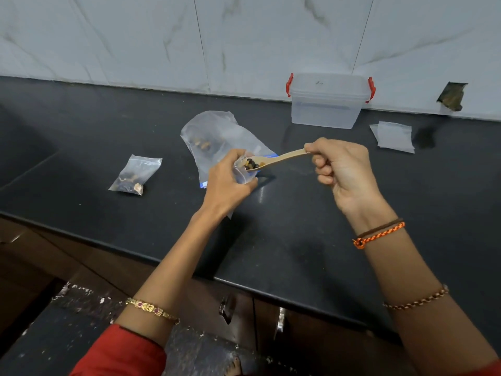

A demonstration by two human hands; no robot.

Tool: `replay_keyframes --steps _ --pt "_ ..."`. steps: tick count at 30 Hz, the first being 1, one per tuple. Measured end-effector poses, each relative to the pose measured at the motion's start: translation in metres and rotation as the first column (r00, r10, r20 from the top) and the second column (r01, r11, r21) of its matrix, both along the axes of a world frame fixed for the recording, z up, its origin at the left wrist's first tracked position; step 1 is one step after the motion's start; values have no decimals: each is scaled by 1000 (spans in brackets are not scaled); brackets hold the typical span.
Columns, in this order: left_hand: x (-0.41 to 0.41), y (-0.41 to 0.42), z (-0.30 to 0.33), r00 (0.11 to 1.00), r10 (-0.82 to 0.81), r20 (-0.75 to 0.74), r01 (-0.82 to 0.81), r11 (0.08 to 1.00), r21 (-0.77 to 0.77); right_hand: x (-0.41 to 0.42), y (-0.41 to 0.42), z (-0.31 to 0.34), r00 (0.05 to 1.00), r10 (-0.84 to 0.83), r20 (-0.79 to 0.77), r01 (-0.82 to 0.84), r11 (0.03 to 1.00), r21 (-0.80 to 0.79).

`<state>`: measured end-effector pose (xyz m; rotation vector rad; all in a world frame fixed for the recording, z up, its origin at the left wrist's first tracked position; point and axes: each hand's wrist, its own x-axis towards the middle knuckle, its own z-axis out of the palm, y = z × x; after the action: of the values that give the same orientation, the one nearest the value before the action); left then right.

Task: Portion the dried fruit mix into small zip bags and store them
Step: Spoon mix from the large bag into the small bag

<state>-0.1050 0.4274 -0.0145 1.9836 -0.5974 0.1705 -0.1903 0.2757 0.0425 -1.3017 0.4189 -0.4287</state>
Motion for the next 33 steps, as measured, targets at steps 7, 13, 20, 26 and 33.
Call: replay_keyframes --steps 7,13,20,26,33 --pt "0 -2 2 997 -28 -78 28 1000 -3 17 22 -4 997 -27 66 52 913 -404" --pt "4 -2 5 973 -57 -223 39 996 -84 19 28 5 947 112 300 217 466 -858" --pt "13 3 5 966 -48 -254 6 987 -163 18 17 -8 822 366 436 427 108 -898" --pt "15 8 7 971 43 -235 -80 986 -147 18 17 -4 955 -29 296 209 773 -599" --pt "31 25 1 968 251 13 -251 963 95 25 -6 -37 988 -130 -84 129 992 -8"
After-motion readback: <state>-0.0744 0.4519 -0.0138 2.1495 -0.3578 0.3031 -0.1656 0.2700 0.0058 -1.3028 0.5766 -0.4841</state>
